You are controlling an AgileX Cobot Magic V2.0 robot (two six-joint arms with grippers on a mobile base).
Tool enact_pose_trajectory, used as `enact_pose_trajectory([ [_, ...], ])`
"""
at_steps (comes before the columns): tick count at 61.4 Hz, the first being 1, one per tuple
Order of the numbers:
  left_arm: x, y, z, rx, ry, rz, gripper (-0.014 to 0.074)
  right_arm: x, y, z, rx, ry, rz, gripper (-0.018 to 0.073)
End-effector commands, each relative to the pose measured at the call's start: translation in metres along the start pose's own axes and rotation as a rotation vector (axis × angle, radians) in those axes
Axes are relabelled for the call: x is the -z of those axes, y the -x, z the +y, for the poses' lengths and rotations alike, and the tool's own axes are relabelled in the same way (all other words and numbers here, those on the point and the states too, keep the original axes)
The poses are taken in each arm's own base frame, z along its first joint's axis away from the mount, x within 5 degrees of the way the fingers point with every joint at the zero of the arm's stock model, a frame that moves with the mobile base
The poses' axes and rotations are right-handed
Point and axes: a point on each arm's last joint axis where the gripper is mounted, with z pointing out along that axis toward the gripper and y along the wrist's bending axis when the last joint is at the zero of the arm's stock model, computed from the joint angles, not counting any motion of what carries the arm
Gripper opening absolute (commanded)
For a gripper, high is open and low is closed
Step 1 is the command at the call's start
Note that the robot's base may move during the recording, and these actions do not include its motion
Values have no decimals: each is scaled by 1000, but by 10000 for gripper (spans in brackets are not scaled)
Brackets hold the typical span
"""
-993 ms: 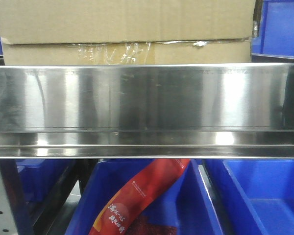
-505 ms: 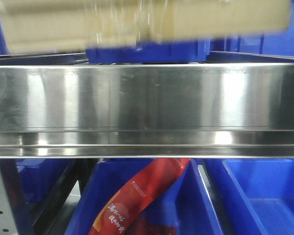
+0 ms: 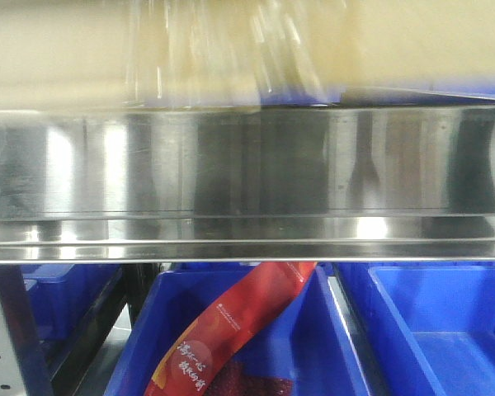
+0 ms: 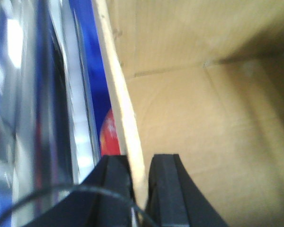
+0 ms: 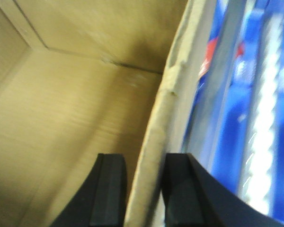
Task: Grab carton from right shelf to conveyor
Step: 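Pull the held carton back from the shelf with both grippers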
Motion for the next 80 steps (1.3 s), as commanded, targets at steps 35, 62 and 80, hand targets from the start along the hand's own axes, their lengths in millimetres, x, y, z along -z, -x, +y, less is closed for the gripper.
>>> enact_pose_trajectory([
  [35, 17, -7, 8, -12, 14, -43, -17, 17, -4, 10, -1, 71, -110, -60],
  [62, 52, 13, 10, 8, -3, -183, -17, 21, 5, 10, -4, 62, -220, -60],
  [80, 51, 13, 10, 7, 0, -173, -17, 21, 5, 10, -5, 62, -222, -60],
])
